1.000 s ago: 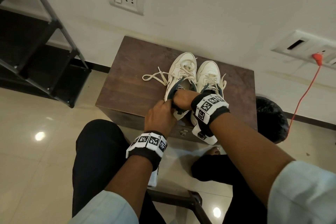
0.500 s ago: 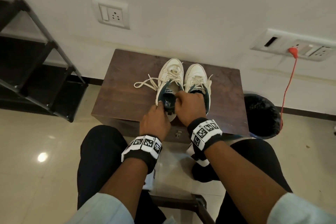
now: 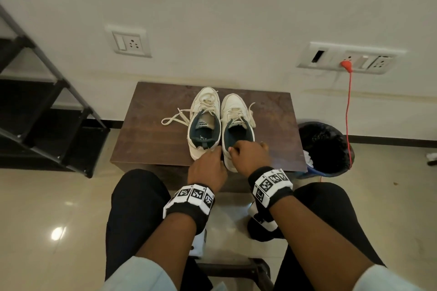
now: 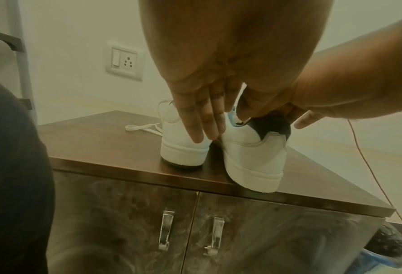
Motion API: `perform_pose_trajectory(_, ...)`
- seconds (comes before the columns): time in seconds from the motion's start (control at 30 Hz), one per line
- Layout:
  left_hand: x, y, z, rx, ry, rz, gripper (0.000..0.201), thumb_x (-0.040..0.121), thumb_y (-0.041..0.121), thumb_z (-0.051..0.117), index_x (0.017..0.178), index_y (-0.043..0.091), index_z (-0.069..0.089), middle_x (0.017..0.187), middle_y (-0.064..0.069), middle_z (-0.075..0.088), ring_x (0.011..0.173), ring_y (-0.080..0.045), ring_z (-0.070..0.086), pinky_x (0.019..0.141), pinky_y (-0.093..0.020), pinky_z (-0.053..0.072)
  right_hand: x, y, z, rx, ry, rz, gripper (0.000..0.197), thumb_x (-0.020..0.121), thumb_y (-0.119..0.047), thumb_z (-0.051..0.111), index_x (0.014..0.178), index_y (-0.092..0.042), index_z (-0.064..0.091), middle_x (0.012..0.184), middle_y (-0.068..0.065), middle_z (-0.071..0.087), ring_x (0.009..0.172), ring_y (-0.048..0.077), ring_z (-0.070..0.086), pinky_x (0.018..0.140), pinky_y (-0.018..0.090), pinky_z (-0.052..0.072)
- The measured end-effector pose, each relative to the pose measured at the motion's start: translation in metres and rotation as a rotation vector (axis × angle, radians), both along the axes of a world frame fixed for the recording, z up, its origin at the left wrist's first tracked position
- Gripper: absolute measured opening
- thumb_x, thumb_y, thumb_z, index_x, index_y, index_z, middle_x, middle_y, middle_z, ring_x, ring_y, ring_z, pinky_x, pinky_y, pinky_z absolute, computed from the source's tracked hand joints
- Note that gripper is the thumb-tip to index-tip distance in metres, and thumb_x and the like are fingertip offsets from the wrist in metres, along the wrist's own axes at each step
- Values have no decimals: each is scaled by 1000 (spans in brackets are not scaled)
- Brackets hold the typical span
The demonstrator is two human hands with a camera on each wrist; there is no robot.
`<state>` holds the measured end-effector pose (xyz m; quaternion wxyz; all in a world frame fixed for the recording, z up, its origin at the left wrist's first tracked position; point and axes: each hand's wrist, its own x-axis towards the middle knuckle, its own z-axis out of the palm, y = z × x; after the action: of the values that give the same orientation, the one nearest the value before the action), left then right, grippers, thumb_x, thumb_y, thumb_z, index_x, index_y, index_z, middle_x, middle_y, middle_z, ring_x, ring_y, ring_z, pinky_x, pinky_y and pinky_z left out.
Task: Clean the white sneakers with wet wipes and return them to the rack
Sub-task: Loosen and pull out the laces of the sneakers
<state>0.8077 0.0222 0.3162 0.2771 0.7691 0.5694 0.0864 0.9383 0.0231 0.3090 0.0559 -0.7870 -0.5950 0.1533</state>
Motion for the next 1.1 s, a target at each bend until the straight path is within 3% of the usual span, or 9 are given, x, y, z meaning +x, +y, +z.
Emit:
perform_pose_trajectory(0.07, 3, -2, -1, 7, 8, 0, 23, 89, 20, 43, 110, 19, 52, 107, -5, 63, 97, -29, 62, 78, -38, 49, 2, -9, 2, 6, -1, -1, 31, 91, -38, 41, 76, -21, 63, 76, 0, 67, 79, 22, 60, 101, 45, 27)
perform_pose_trajectory(0.13, 5, -3, -2, -8, 26, 0, 20, 89, 20, 43, 107, 17, 52, 105, -6, 64, 97, -29, 62, 78, -39, 50, 4, -18, 5, 4, 10, 12, 30, 91, -38, 43, 74, -22, 62, 74, -1, 66, 77, 20, 60, 99, 43, 30)
perform_pose_trajectory(0.33, 16, -8, -9, -88, 32, -67, 22, 90, 20, 42, 108, 13, 52, 103, -12, 65, 95, -32, 62, 81, -43, 51, 8, -35, 8, 2, 71, 38, 28, 90, -40, 50, 81, -18, 65, 78, 3, 68, 76, 23, 62, 77, 35, 48)
perform_pose_trajectory(0.5, 23, -16, -13, -99, 34, -103, 22, 92, 23, 40, 111, 16, 50, 101, -13, 65, 95, -33, 62, 81, -46, 51, 14, -40, 7, 57, 230, -1, 26, 88, -37, 54, 77, -17, 66, 73, 2, 67, 69, 20, 62, 67, 37, 53)
perform_pose_trajectory(0.63, 29, -16, -12, -113, 34, -87, 47, 92, 24, 44, 138, 18, 36, 124, -10, 57, 110, -31, 57, 88, -43, 49, 24, -41, 5, 139, 321, -82, 16, 89, -26, 56, 90, -17, 69, 81, 3, 69, 73, 18, 63, 69, 38, 55)
perform_pose_trajectory(0.77, 43, -17, -6, -11, 83, -112, 42, 83, 22, 48, 125, 20, 49, 148, -8, 31, 125, -30, 43, 98, -45, 42, 32, -42, 3, 191, 344, -102, 16, 89, -17, 56, 97, -14, 69, 90, 4, 69, 82, 19, 63, 74, 32, 53)
perform_pose_trajectory(0.87, 59, -17, 0, 68, 154, -143, 43, 83, 23, 48, 126, 22, 52, 156, -9, 18, 141, -29, 20, 114, -45, 22, 36, -41, 4, 221, 368, -103, 17, 87, -13, 55, 96, -12, 71, 91, 6, 70, 83, 20, 63, 74, 30, 51)
perform_pose_trajectory(0.93, 70, -17, 0, 99, 173, -161, 45, 84, 23, 46, 129, 24, 51, 157, -7, 18, 144, -27, 14, 118, -45, 13, 41, -40, 3, 219, 388, -123, 17, 86, -11, 55, 92, -10, 71, 90, 7, 70, 82, 21, 63, 72, 31, 50)
perform_pose_trajectory(1.1, 97, -14, 3, 175, 182, -232, 43, 84, 26, 45, 126, 24, 57, 150, -5, 35, 140, -27, 25, 118, -44, 10, 65, -44, 1, 209, 475, -231, 20, 86, -12, 55, 98, -12, 71, 98, 6, 70, 89, 20, 63, 81, 34, 51)
